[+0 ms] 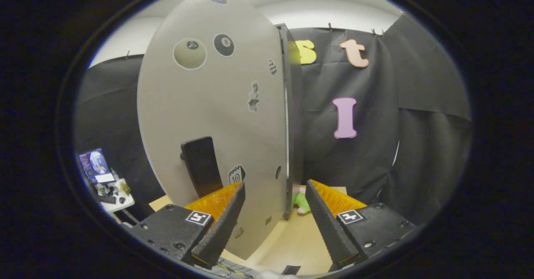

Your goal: Open the shoe cabinet door, grab the shoes and put them into the shoe cabinet, then close the shoe cabinet door.

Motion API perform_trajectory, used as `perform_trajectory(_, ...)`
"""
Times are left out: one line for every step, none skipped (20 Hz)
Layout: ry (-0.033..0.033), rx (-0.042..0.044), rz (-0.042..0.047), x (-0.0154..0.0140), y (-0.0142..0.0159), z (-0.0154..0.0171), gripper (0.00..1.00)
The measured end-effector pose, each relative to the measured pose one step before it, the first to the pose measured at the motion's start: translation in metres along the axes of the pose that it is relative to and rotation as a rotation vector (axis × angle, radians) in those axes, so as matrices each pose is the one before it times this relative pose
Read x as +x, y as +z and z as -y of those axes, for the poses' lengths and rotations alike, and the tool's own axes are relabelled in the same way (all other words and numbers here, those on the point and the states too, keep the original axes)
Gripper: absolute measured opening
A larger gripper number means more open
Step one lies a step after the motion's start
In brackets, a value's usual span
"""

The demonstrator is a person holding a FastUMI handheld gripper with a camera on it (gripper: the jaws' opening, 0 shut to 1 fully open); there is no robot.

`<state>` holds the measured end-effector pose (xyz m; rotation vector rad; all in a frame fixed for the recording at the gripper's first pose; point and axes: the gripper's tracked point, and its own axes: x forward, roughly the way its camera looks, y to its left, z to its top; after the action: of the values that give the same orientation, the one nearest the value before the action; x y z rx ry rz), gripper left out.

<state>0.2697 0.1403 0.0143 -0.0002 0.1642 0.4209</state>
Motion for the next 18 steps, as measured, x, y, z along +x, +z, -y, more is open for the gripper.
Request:
perform_trajectory(-0.00638, 0.00632, -0.00022, 0.00233, 0.00014, -0.00686, 0.95)
perform_trajectory(-0.0051, 0.00494, -0.0005, 0.00316, 0.00035, -0.00673, 0.95)
perform_trajectory(-0.00519, 0.00774, -0.00148, 0.00371, 0.00067, -0.00796, 0.95)
perform_trajectory(-0.00759, 0.00835, -0.00678, 0.00147, -0.00205, -0.0082, 0.95)
perform_trajectory(-0.00729, 0.00396, -0.00339, 0.00228, -0.00087, -0.00716, 0.95)
perform_trajectory(-0.0076, -0.00207, 0.0026, 0.00221, 0.0008, -0.00798, 0.95)
perform_trajectory(-0.00837, -0.00024, 0.00238, 0.00275, 0.00126, -0.00801, 0.95)
perform_trajectory(-0.00676, 0.00528, 0.00509, 0.00345, -0.0007, -0.00729, 0.95)
perform_trajectory(-0.00409, 0.00711, 0.00381, 0.00517, -0.001, -0.00911, 0.95)
perform_trajectory(-0.00077, -0.0004, -0.00263, 0.00404, -0.00259, -0.00792, 0.95)
perform_trajectory(0.0031, -0.00524, -0.00807, 0.00496, -0.00334, -0.01031, 0.95)
perform_trajectory(0.00308, 0.00285, -0.00908, 0.00442, -0.00334, -0.00876, 0.95)
perform_trajectory(0.00767, 0.00564, -0.00396, 0.0048, -0.0019, -0.01017, 0.95)
perform_trajectory(0.01375, 0.00135, -0.00389, 0.00615, -0.00268, -0.00979, 0.95)
perform_trajectory(0.02282, 0.00247, -0.00977, 0.00756, -0.00246, -0.01363, 0.95)
perform_trajectory(0.02544, 0.00404, -0.01564, 0.00671, -0.00264, -0.01159, 0.95)
perform_trajectory(0.02689, 0.01095, -0.01019, 0.00768, -0.00419, -0.01173, 0.95)
perform_trajectory(0.01147, 0.01634, -0.0018, 0.00535, -0.00185, -0.01024, 0.95)
